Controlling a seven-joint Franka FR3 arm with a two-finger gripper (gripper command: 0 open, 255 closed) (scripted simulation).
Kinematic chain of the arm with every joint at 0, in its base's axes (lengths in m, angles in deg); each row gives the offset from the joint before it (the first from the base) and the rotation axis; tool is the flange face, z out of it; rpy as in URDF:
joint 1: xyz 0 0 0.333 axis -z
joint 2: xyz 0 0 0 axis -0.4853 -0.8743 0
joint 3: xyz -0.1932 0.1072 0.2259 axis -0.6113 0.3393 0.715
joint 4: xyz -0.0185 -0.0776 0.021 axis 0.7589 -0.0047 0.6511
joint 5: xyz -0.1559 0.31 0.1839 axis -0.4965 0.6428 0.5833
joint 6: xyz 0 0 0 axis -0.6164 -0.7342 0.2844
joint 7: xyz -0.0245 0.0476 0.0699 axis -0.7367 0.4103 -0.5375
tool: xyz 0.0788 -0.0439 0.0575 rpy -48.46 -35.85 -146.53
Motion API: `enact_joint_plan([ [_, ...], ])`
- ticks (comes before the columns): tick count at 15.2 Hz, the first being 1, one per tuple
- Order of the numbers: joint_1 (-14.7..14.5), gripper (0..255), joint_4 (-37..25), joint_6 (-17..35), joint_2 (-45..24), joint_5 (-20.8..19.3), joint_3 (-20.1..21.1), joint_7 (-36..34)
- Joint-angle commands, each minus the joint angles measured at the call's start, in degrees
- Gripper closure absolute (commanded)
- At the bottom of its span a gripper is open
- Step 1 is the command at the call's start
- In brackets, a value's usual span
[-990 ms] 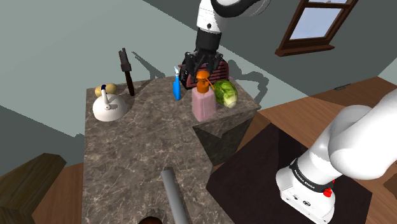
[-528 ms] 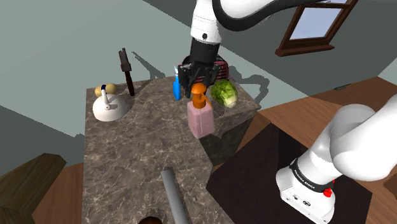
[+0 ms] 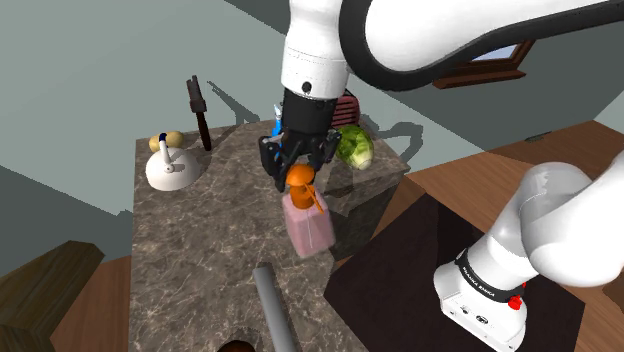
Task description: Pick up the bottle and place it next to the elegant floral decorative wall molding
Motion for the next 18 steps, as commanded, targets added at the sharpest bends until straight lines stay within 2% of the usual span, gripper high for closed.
enact_joint_plan([
  [1, -1.3, 255, 0.1, 0.0, 0.7, 0.7, 2.0, -3.0],
  [11, -5.9, 255, -4.4, 2.3, -3.2, 1.1, 12.7, -18.2],
  [18, -8.2, 255, -11.3, 3.9, -10.4, -3.1, 20.7, -30.7],
])
